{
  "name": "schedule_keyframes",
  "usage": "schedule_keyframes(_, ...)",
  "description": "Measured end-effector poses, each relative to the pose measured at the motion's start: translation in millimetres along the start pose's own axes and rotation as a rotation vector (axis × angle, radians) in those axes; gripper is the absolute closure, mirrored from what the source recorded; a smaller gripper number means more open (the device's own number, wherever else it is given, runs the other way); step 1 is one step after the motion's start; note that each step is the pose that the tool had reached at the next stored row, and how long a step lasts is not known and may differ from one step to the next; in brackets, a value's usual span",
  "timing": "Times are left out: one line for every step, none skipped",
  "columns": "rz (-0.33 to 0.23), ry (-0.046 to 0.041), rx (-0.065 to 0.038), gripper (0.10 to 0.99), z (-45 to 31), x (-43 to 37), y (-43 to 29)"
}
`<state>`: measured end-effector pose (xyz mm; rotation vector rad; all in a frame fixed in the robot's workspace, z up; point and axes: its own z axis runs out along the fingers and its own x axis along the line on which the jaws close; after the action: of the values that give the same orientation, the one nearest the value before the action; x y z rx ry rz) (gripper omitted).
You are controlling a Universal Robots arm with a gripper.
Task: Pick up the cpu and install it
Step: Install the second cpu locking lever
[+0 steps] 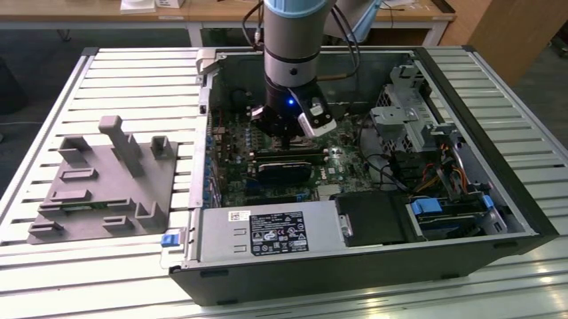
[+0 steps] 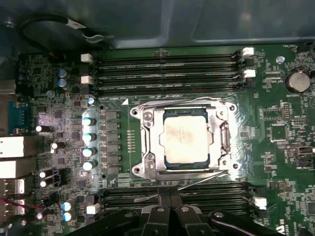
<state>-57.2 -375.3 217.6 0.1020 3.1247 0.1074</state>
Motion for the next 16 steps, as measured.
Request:
schedule_keyframes(0.000, 0.0000, 0.000, 0.980, 0.4, 0.8, -0.1)
schedule_keyframes(0.000, 0.0001, 0.000, 0.980, 0.9, 1.4, -0.2)
schedule_keyframes(0.000, 0.0001, -0.001, 0.980, 1.5, 2.3, -0.3)
schedule_keyframes(0.000, 0.0002, -0.001, 0.980, 2.2, 3.1, -0.4)
schedule_keyframes(0.000, 0.0002, -0.002, 0.980, 3.3, 3.7, -0.5)
schedule_keyframes(0.000, 0.0004, -0.004, 0.980, 4.4, 4.0, -0.6)
schedule_keyframes(0.000, 0.0005, -0.005, 0.980, 5.7, 4.2, -0.7)
schedule_keyframes(0.000, 0.0005, -0.006, 0.980, 7.2, 4.3, -0.8)
schedule_keyframes(0.000, 0.0006, -0.008, 0.980, 8.9, 4.4, -0.9)
schedule_keyframes(0.000, 0.0007, -0.009, 0.980, 10.3, 4.5, -1.0)
schedule_keyframes(0.000, 0.0008, -0.011, 0.980, 11.1, 4.6, -1.1)
schedule_keyframes(0.000, 0.0010, -0.013, 0.980, 11.3, 4.8, -1.3)
schedule_keyframes(0.000, 0.0012, -0.015, 0.980, 11.4, 5.1, -1.5)
schedule_keyframes(0.000, 0.0012, -0.017, 0.980, 11.5, 5.6, -1.8)
schedule_keyframes(0.000, 0.0014, -0.020, 0.980, 11.5, 6.0, -2.3)
schedule_keyframes(0.000, 0.0015, -0.022, 0.980, 11.5, 6.3, -2.7)
